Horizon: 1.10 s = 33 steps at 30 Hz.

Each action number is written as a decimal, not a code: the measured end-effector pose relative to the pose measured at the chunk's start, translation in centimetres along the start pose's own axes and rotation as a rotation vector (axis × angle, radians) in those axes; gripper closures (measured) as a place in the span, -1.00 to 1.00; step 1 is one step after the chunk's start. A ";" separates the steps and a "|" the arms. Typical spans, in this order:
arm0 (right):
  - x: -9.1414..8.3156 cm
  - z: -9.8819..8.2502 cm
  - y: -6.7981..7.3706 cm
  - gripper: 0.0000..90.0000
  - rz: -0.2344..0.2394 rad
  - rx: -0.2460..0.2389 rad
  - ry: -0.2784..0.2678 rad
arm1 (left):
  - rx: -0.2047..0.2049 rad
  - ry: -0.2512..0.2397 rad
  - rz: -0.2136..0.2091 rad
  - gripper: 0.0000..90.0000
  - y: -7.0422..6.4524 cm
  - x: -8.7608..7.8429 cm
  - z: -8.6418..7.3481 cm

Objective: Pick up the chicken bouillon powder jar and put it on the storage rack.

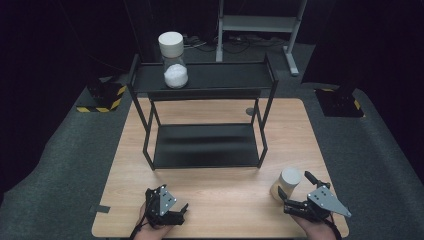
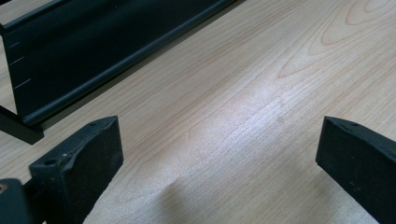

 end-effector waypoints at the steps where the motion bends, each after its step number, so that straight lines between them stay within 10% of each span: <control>1: 0.0 0.0 0.0 -1.00 0.000 0.000 0.000 | 0.000 -0.001 0.000 -0.98 0.0 0.0 0.0; 23: 1.2 -2.0 0.0 -0.99 0.008 0.053 0.030 | 0.007 0.000 0.000 -0.98 -0.1 0.0 0.0; 33: 1.6 -3.3 -0.5 -0.53 0.035 0.117 0.010 | 0.009 0.000 0.001 -0.98 -0.1 0.0 0.0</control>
Point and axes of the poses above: each handheld gripper's, and its own axes: x roughly forward along the jaws, z roughly out of its top, y roughly to its left, the point moved 3 cm from there along x, roughly forward along the jaws, and after that the axes turned 10 degrees about -x, right-handed, at the moved point
